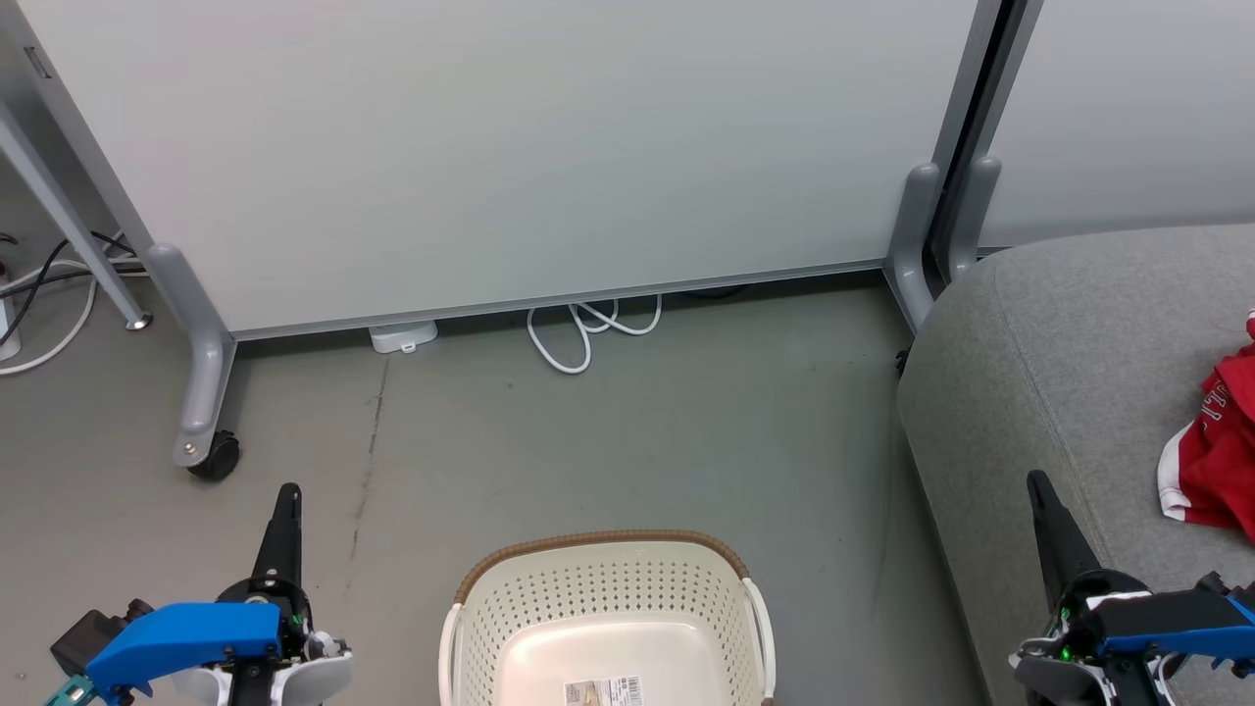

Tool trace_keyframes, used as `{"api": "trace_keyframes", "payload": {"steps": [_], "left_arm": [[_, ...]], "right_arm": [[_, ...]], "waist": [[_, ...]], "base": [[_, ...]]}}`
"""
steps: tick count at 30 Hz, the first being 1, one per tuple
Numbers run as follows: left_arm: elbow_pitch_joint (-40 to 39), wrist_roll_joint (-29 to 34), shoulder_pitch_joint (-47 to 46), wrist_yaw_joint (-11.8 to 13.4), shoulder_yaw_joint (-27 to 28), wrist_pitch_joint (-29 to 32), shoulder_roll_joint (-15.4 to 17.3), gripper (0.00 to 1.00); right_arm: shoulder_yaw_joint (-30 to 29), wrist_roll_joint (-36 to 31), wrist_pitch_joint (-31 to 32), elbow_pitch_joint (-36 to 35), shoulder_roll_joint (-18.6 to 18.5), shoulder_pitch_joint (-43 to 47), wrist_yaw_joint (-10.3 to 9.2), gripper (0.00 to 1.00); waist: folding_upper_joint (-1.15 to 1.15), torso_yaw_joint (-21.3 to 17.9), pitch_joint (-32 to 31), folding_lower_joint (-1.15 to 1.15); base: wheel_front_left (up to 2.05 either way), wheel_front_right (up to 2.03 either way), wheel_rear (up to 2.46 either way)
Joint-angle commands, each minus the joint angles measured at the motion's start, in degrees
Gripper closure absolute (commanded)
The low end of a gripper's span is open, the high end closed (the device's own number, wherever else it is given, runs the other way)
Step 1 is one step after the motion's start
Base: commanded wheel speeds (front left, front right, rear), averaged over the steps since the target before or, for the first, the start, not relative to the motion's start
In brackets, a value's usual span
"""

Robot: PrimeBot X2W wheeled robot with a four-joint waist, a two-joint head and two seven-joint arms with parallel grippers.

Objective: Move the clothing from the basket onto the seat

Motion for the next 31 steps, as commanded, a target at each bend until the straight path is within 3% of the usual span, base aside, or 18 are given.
{"api": "trace_keyframes", "payload": {"steps": [1,25,31], "left_arm": [[-0.6,-0.9,-0.9,-0.1,0.3,0.3,-0.1,1.0],[-2.6,-9.5,-1.8,-0.1,2.3,2.8,-0.3,1.0],[-2.6,-9.2,-1.7,-0.1,2.3,2.8,-0.3,1.0]], "right_arm": [[-0.1,1.3,0.4,-0.4,-0.5,-1.1,0.04,1.0],[-0.2,10.8,1.7,-0.5,-0.6,-2.1,0.04,1.0],[-0.2,10.5,1.6,-0.5,-0.6,-2.1,0.04,1.0]], "waist": [[0.0,-0.1,0.0,0.0],[0.0,-1.3,0.2,0.0],[0.0,-1.3,0.2,0.0]], "base": [[0.0,0.0,0.0],[0.0,0.0,0.0],[0.0,0.0,0.0]]}}
